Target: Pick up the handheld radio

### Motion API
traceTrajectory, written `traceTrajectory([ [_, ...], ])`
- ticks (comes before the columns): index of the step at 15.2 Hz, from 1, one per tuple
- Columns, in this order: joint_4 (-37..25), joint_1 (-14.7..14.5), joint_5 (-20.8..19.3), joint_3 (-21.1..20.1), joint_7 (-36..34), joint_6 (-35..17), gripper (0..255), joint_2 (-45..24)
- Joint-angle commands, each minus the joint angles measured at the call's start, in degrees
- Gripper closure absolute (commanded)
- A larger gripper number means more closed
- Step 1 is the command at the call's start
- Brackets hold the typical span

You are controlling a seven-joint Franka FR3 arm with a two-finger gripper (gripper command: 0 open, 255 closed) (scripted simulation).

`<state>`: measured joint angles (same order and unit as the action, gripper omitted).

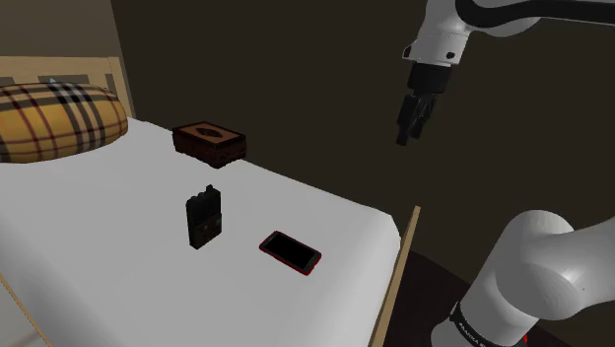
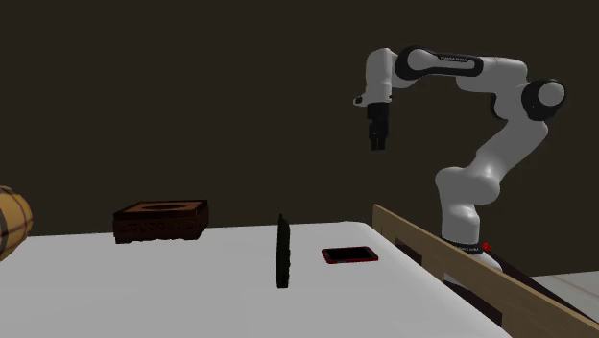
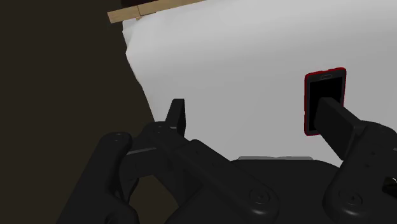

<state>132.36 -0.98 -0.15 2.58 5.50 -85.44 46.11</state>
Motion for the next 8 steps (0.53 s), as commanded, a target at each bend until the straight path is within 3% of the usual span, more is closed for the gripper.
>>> traceTrajectory([
  [1, 0.0, 0.0, 0.0, 0.0, 0.0, 0.0, 0, 0.0],
  [8, 3.6, 1.5, 7.4, -12.8, -21.6, -5.0, 0, 0.9],
])
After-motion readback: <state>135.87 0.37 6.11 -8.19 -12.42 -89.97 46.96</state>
